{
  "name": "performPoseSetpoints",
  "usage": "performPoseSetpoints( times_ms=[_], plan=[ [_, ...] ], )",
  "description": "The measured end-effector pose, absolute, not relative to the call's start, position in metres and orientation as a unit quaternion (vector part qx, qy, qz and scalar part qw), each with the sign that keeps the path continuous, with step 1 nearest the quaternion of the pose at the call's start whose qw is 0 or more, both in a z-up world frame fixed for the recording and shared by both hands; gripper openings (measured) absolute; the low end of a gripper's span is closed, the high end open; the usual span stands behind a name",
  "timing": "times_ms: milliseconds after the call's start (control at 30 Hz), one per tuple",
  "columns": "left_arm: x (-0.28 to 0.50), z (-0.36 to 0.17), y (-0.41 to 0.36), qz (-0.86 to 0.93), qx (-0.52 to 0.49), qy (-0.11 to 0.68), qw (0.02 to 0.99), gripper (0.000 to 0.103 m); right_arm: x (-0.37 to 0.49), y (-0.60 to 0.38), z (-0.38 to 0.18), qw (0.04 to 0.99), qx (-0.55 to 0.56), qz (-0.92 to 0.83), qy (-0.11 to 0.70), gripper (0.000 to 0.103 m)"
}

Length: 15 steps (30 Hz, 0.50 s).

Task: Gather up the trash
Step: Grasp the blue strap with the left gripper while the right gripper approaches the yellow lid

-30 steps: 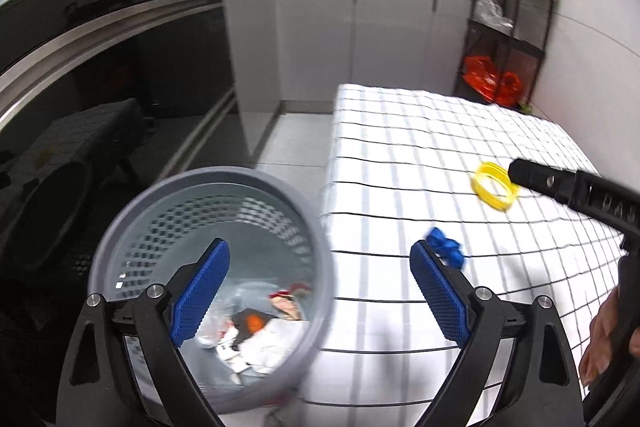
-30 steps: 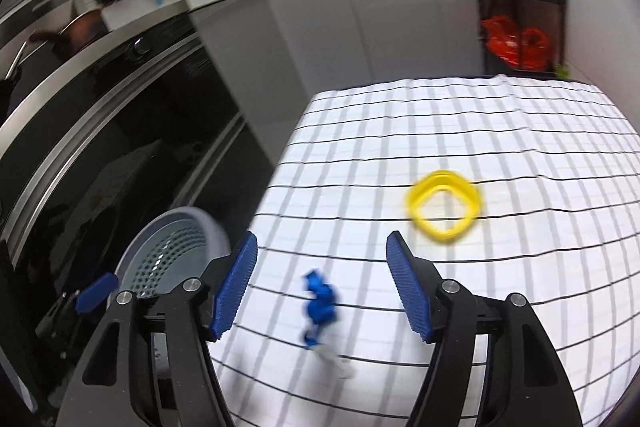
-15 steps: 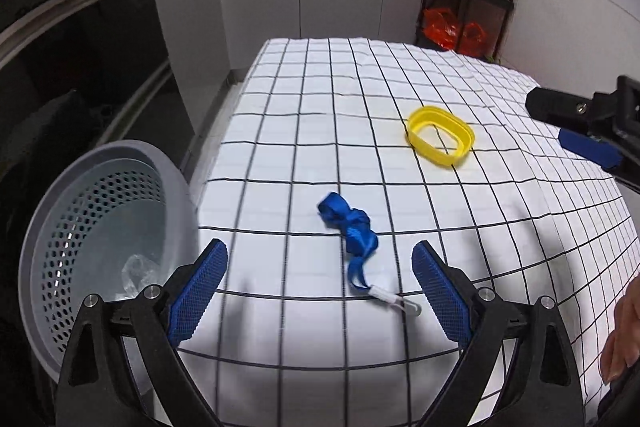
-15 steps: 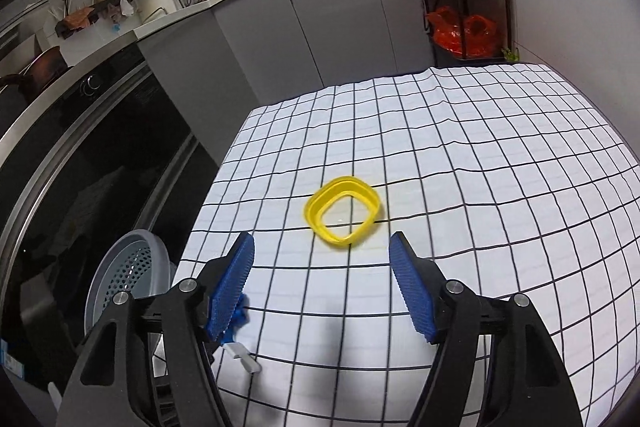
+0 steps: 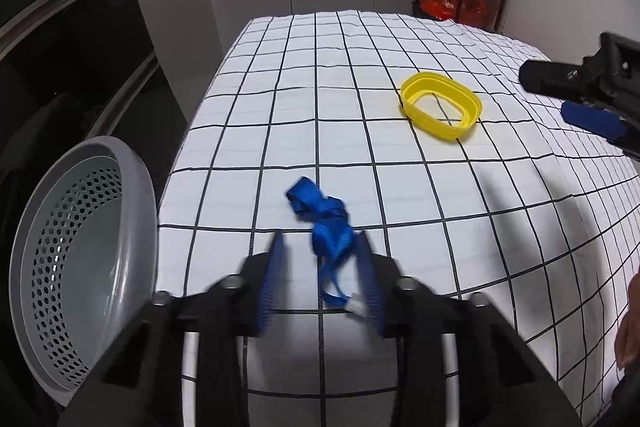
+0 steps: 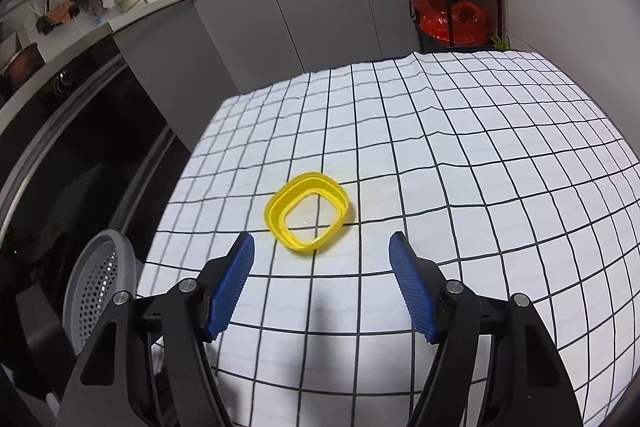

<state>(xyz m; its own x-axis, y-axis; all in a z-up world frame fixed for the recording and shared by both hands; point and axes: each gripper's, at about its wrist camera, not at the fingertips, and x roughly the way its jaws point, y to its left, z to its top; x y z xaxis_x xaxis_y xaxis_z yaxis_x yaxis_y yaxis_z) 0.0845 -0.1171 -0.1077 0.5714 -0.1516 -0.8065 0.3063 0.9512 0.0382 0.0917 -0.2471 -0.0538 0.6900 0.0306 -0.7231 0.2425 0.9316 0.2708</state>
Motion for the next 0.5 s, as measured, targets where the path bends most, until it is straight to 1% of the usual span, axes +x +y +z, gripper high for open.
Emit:
performPoseSetpoints(
  times_ms=[33,133,300,367,500],
  plan=[
    [0.086,-0.108,-0.118,-0.131,0.087,0.446,0.881,0.013,0.094,-0.246,-0.057,0.901,0.172,-0.057,0.394,0.067],
    [0.087,-0.105,-0.114,-0.129,0.086,0.441,0.884,0.010,0.104,-0.243,-0.068,0.897,0.161,-0.052,0.409,0.068],
    [0.087,-0.091,-0.102,-0.117,0.080,0.422,0.895,0.010,0.119,-0.242,-0.078,0.893,0.161,-0.041,0.417,0.074],
    [0.087,-0.085,-0.098,-0.111,0.081,0.414,0.900,0.010,0.125,-0.240,-0.079,0.894,0.157,-0.038,0.418,0.082],
    [0.087,-0.080,-0.091,-0.107,0.078,0.411,0.902,0.010,0.142,-0.232,-0.086,0.893,0.132,-0.040,0.429,0.083]
  ],
)
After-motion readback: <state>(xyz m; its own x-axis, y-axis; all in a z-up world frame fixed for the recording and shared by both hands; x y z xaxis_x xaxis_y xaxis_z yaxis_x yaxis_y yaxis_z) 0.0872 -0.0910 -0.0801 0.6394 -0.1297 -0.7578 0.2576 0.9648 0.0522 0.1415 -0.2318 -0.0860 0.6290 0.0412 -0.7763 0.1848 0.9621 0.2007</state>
